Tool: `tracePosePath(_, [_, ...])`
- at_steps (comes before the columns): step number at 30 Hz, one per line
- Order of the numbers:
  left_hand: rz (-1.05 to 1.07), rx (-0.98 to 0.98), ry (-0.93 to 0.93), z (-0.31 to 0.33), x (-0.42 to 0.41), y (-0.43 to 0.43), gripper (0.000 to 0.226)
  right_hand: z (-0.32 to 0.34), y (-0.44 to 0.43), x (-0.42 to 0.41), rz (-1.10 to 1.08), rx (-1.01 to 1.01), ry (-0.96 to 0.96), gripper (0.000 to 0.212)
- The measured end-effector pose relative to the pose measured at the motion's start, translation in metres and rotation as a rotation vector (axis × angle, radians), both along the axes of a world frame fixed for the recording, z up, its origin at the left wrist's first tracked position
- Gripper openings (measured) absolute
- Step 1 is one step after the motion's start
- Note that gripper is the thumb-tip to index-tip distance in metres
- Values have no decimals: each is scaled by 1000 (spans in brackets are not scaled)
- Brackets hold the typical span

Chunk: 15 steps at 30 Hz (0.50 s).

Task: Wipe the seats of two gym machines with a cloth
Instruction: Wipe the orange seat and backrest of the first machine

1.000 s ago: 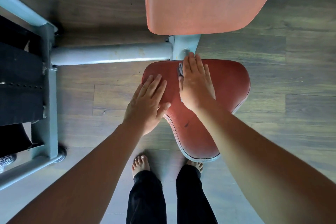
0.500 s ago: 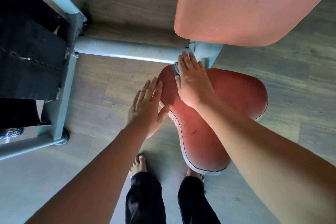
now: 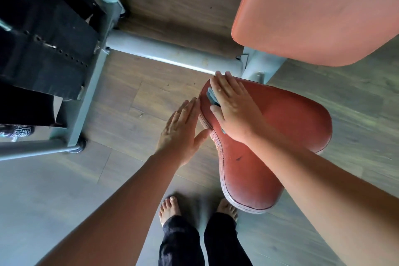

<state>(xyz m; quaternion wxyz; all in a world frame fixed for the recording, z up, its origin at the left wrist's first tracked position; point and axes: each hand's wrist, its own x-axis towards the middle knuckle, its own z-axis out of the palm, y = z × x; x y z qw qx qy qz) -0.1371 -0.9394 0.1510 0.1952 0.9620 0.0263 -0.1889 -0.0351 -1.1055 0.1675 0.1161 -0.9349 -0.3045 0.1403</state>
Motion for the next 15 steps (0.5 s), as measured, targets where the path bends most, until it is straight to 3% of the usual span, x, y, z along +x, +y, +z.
tracePosePath(4, [5,-14,-7,-3,-1,1,94,1,-15,-13,97,-3,38,62])
tracePosePath(10, [7,-23,-25,-4,-5,0,93,-5,36,39,-90,-82,27,61])
tracePosePath(15, [29,-42,-13,-3,-8,-3,96,14,-1,-34,163,-75,4,63])
